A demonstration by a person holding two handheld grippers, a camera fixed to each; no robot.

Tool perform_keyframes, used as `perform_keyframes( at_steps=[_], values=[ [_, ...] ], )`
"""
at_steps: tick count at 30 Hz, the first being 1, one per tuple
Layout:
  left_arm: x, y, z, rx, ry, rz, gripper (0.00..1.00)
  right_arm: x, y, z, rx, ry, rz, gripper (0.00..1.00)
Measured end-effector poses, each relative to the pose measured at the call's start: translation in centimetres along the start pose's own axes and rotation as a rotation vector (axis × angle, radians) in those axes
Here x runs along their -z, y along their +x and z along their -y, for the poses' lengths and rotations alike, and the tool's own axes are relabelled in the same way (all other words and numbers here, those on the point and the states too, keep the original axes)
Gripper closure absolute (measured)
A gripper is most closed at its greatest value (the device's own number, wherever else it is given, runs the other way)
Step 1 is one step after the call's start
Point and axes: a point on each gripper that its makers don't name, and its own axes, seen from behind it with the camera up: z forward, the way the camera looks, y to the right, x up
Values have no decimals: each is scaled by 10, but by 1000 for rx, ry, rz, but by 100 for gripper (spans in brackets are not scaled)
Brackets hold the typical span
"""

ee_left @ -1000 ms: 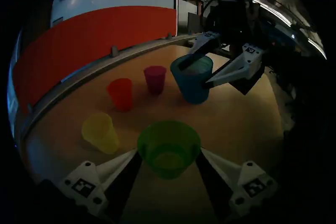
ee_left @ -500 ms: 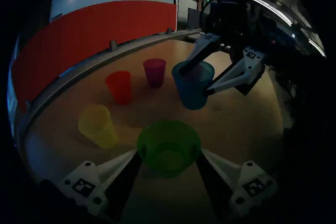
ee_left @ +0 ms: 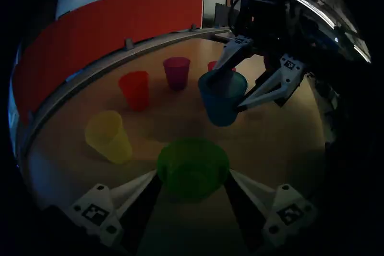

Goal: Pour water

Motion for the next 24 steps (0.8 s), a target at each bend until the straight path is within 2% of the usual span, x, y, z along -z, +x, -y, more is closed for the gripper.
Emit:
perform_keyframes(
  at_steps=[8,24],
  values=[
    [-3,-5,3,1,11,-6,13,0,-5,-1,8,-9,12,9],
    [-4,-11,0,8,0,-6,11,-1,-7,-1,12,-15,17,9]
  ],
)
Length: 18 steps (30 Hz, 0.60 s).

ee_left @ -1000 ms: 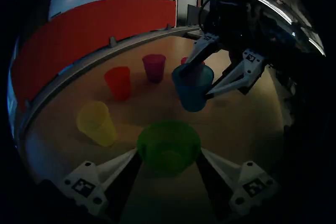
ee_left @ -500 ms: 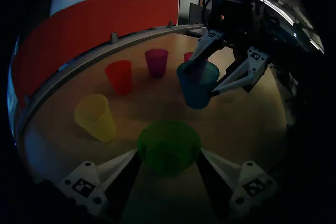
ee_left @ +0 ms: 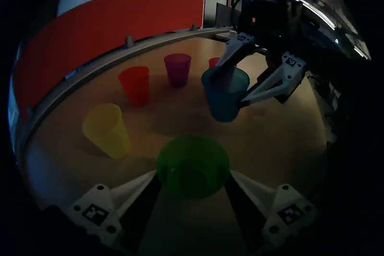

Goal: Pour water

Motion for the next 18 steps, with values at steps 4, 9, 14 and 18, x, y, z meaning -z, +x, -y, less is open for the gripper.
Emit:
perform_keyframes(
  at_steps=[4,9,14,18],
  values=[
    [1,-1,-1,7,0,-1,10,-1,0,0,-2,2,0,9],
    [1,-4,-3,8,-11,9,9,-2,-1,1,3,1,1,9],
    [2,-4,-5,0,-14,10,8,-3,-3,1,9,-3,6,9],
    [2,-6,-8,1,-20,17,8,-6,-5,1,7,-3,8,9]
  ],
)
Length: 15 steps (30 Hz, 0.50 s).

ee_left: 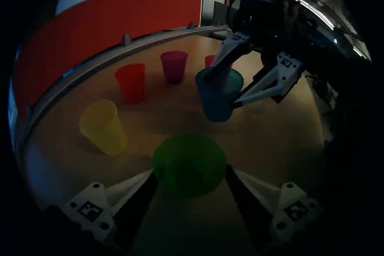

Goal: Pour water

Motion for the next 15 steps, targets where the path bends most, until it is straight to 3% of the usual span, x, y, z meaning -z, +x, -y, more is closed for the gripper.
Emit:
perform_keyframes(
  at_steps=[6,15],
  values=[
    [4,-7,3,-4,23,11,7,-8,-3,-2,-1,-4,0,9],
    [12,-21,5,29,40,19,5,-23,-9,0,8,-2,12,9]
  ],
)
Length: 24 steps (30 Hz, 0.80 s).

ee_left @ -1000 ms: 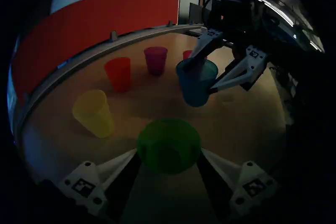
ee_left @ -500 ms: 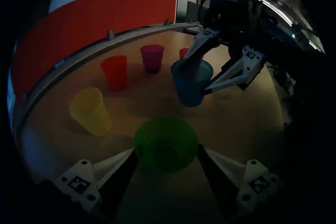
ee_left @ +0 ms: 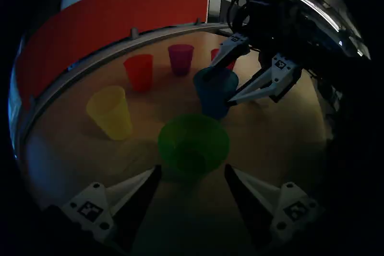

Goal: Pour water

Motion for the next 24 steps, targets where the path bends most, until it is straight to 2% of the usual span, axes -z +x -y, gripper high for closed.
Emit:
perform_keyframes(
  at_steps=[11,24],
  values=[
    [12,-6,1,19,24,-15,4,-3,-4,2,-2,1,2,9],
    [16,-7,-6,27,41,-29,3,3,-13,0,2,-21,5,5]
  ],
)
